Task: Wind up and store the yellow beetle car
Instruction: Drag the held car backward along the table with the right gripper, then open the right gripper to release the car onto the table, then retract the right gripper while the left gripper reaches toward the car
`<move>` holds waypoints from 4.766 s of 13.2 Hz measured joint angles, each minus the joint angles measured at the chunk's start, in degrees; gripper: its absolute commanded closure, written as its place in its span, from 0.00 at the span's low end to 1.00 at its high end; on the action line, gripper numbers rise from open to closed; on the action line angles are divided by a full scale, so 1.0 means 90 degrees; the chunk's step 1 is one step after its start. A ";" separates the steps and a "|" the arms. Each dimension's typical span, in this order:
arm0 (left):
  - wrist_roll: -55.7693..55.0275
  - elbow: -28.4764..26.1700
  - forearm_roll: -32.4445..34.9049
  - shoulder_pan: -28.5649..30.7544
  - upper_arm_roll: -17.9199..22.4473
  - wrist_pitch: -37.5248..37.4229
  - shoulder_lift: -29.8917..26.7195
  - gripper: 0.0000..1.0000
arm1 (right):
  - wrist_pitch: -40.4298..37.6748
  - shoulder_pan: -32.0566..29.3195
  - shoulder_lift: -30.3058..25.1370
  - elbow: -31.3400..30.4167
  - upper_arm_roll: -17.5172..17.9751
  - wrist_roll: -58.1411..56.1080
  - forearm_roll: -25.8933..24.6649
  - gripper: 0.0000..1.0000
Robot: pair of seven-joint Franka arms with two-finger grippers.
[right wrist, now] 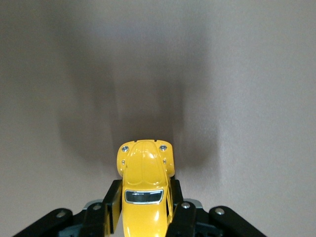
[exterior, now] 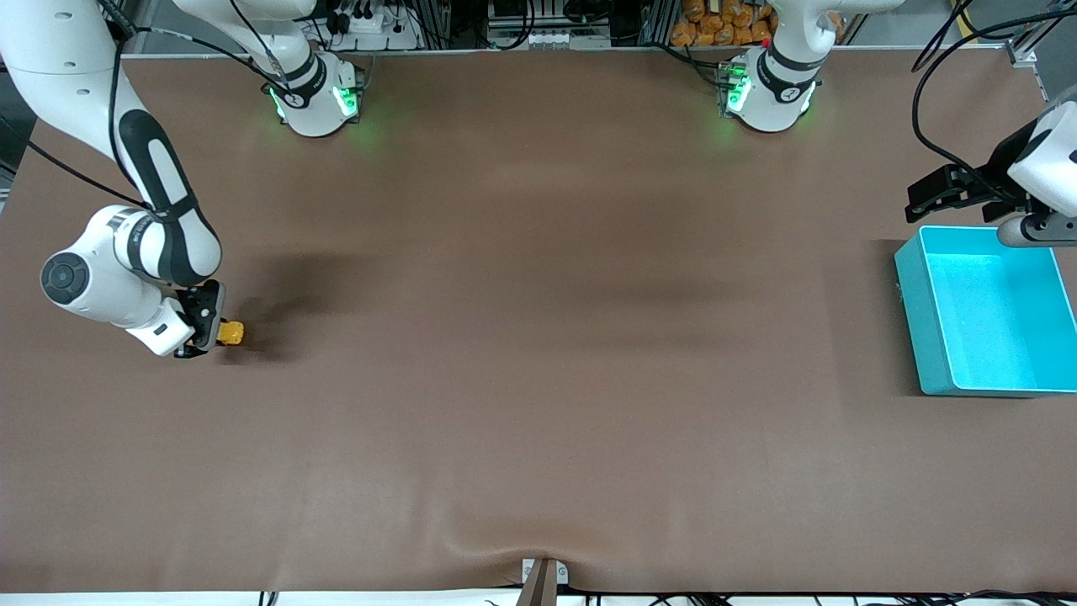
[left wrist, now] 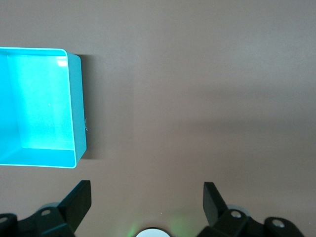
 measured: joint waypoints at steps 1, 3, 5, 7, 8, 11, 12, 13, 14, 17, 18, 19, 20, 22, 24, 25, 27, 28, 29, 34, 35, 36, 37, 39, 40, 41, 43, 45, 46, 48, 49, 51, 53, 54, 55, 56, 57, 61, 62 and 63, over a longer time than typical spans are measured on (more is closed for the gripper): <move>0.0000 0.0000 0.0000 0.0000 0.0000 0.0000 0.0000 0.00 | -0.0010 -0.0042 0.0015 0.0029 0.0000 -0.0067 0.0000 0.82; 0.0000 0.0000 0.0000 0.0000 0.0000 0.0000 0.0000 0.00 | -0.0101 -0.0134 0.0066 0.0131 0.0000 -0.0215 0.0002 0.82; 0.0000 0.0000 0.0000 0.0000 0.0000 0.0000 0.0000 0.00 | -0.0190 -0.0261 0.0129 0.0250 0.0000 -0.0345 0.0002 0.82; 0.0000 0.0000 0.0000 0.0000 0.0000 0.0083 0.0000 0.00 | -0.0206 -0.0393 0.0178 0.0328 0.0000 -0.0499 0.0002 0.82; 0.0000 0.0000 0.0000 0.0000 0.0000 0.0164 0.0000 0.00 | -0.0216 -0.0446 0.0195 0.0362 0.0000 -0.0535 0.0002 0.82; 0.0000 0.0000 0.0000 0.0000 0.0000 0.0246 0.0000 0.00 | -0.0227 -0.0562 0.0236 0.0431 0.0000 -0.0690 0.0003 0.82; -0.0010 0.0000 0.0000 0.0000 0.0000 0.0251 0.0000 0.00 | -0.0228 -0.0599 0.0247 0.0448 0.0000 -0.0736 0.0004 0.82; -0.0033 0.0000 0.0000 0.0000 0.0000 0.0254 0.0000 0.00 | -0.0228 -0.0632 0.0258 0.0465 -0.0001 -0.0772 0.0004 0.82; -0.0063 0.0000 0.0000 0.0000 0.0000 0.0255 0.0000 0.00 | -0.0228 -0.0664 0.0268 0.0482 -0.0001 -0.0793 0.0004 0.81; -0.0074 0.0000 0.0000 -0.0001 0.0000 0.0256 0.0000 0.00 | -0.0231 -0.0754 0.0297 0.0532 -0.0001 -0.0854 0.0004 0.81; -0.0074 0.0000 0.0000 0.0000 0.0000 0.0256 0.0000 0.00 | -0.0234 -0.0782 0.0309 0.0550 -0.0001 -0.0890 0.0004 0.81; -0.0074 0.0000 0.0000 -0.0001 0.0000 0.0256 0.0000 0.00 | -0.0246 -0.0803 0.0323 0.0573 -0.0001 -0.0935 0.0004 0.81; -0.0074 0.0000 0.0000 -0.0001 0.0000 0.0256 0.0000 0.00 | -0.0262 -0.0822 0.0339 0.0601 -0.0002 -0.0965 0.0004 0.80; -0.0074 0.0000 0.0000 -0.0010 -0.0004 0.0256 0.0000 0.00 | -0.0269 -0.0859 0.0358 0.0634 -0.0003 -0.0986 0.0004 0.80; -0.0074 0.0000 0.0000 -0.0031 -0.0016 0.0256 0.0001 0.00 | -0.0270 -0.0901 0.0375 0.0664 -0.0003 -0.1017 0.0004 0.80; -0.0074 0.0000 0.0000 -0.0036 -0.0020 0.0256 0.0001 0.00 | -0.0270 -0.0921 0.0387 0.0685 -0.0003 -0.1036 0.0004 0.80; -0.0074 0.0000 0.0000 -0.0037 -0.0021 0.0256 0.0001 0.00 | -0.0272 -0.0951 0.0398 0.0705 -0.0004 -0.1063 0.0004 0.80; -0.0074 0.0000 -0.0001 -0.0037 -0.0021 0.0256 0.0001 0.00 | -0.0272 -0.0976 0.0404 0.0716 -0.0004 -0.1067 0.0004 0.80; -0.0074 0.0000 -0.0001 -0.0037 -0.0021 0.0256 0.0001 0.00 | -0.0272 -0.1007 0.0410 0.0726 -0.0005 -0.1077 0.0004 0.80; -0.0074 0.0000 -0.0001 -0.0037 -0.0019 0.0256 0.0001 0.00 | -0.0271 -0.1121 0.0438 0.0771 -0.0005 -0.1098 0.0004 0.80; -0.0074 0.0000 -0.0001 -0.0036 -0.0018 0.0256 0.0001 0.00 | -0.0271 -0.1147 0.0447 0.0785 -0.0006 -0.1098 0.0004 0.80; -0.0074 0.0000 -0.0001 -0.0034 -0.0016 0.0256 0.0001 0.00 | -0.0271 -0.1184 0.0460 0.0805 -0.0006 -0.1098 0.0004 0.80; -0.0074 0.0002 -0.0001 -0.0033 -0.0014 0.0256 0.0001 0.00 | -0.0272 -0.1224 0.0479 0.0834 -0.0006 -0.1098 0.0005 0.80; -0.0074 0.0010 -0.0001 -0.0033 -0.0013 0.0256 0.0001 0.00 | -0.0275 -0.1298 0.0518 0.0898 -0.0007 -0.1099 0.0005 0.80; -0.0074 0.0011 -0.0001 -0.0033 -0.0012 0.0256 0.0001 0.00 | -0.0282 -0.1327 0.0536 0.0930 -0.0007 -0.1099 0.0005 0.79; -0.0075 0.0012 -0.0001 -0.0032 -0.0011 0.0256 0.0001 0.00 | -0.0289 -0.1346 0.0550 0.0952 -0.0007 -0.1099 0.0006 0.79; -0.0077 0.0012 -0.0001 -0.0023 0.0000 0.0256 0.0000 0.00 | -0.0303 -0.1354 0.0560 0.0972 -0.0007 -0.1100 0.0006 0.71; -0.0078 0.0012 -0.0001 -0.0011 0.0011 0.0256 0.0001 0.00 | -0.0307 -0.1355 0.0562 0.0975 -0.0006 -0.1100 0.0006 0.03; -0.0083 0.0012 -0.0001 -0.0008 0.0017 0.0256 0.0001 0.00 | -0.0307 -0.1355 0.0576 0.0978 -0.0006 -0.1100 0.0006 0.00; -0.0089 0.0013 -0.0001 -0.0007 0.0033 0.0256 0.0001 0.00 | -0.0433 -0.1355 0.0626 0.1053 -0.0005 -0.1100 0.0006 0.00; -0.0091 0.0014 -0.0001 -0.0007 0.0038 0.0256 0.0000 0.00 | -0.0639 -0.1355 0.0638 0.1167 -0.0003 -0.1100 0.0006 0.00; -0.0094 0.0019 -0.0001 -0.0007 0.0043 0.0256 0.0000 0.00 | -0.1028 -0.1355 0.0640 0.1458 0.0001 -0.1102 0.0006 0.00; -0.0097 0.0020 -0.0001 -0.0007 0.0043 0.0257 0.0000 0.00 | -0.1204 -0.1355 0.0641 0.1635 0.0009 -0.1102 0.0008 0.00; -0.0097 0.0021 -0.0001 -0.0007 0.0045 0.0261 0.0000 0.00 | -0.1275 -0.1355 0.0641 0.1692 0.0011 -0.1102 0.0008 0.00; -0.0097 0.0021 -0.0001 -0.0007 0.0053 0.0264 0.0000 0.00 | -0.1346 -0.1355 0.0641 0.1742 0.0011 -0.1102 0.0008 0.00; -0.0097 0.0021 -0.0001 -0.0007 0.0062 0.0265 0.0000 0.00 | -0.1402 -0.1355 0.0641 0.1786 0.0011 -0.1102 0.0008 0.00; -0.0097 0.0021 -0.0001 -0.0007 0.0068 0.0266 0.0000 0.00 | -0.1427 -0.1355 0.0642 0.1812 0.0012 -0.1102 0.0010 0.00; -0.0097 0.0021 -0.0001 -0.0003 0.0151 0.0266 0.0000 0.00 | -0.1448 -0.1355 0.0646 0.1845 0.0020 -0.1102 0.0017 0.00; -0.0097 0.0021 -0.0001 -0.0003 0.0158 0.0266 0.0000 0.00 | -0.1463 -0.1355 0.0647 0.1848 0.0021 -0.1102 0.0018 0.00; -0.0097 0.0021 -0.0001 -0.0003 0.0158 0.0266 0.0000 0.00 | -0.1469 -0.1355 0.0649 0.1849 0.0022 -0.1102 0.0019 0.00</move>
